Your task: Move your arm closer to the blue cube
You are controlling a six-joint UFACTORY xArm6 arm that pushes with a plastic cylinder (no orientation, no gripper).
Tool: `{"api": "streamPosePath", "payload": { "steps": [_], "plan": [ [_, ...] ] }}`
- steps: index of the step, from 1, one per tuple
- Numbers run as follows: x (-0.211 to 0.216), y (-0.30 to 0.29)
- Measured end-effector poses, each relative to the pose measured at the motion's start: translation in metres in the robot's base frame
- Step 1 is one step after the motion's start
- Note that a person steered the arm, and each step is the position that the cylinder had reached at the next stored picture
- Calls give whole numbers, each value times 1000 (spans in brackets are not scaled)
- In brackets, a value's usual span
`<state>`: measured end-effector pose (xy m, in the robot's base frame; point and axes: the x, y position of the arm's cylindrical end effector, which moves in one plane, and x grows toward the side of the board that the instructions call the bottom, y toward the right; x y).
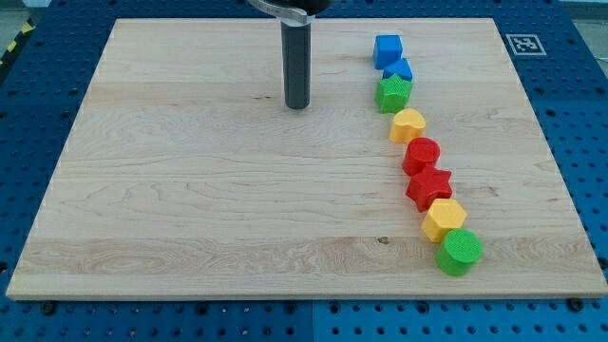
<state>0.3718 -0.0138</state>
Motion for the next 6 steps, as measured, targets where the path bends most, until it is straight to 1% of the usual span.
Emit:
{"api": "streamPosePath", "payload": {
  "steps": [1,2,3,4,6],
  "plan": [
    [0,0],
    [-14,0],
    [-69,-3],
    [-114,17],
    [-136,31]
  ]
}}
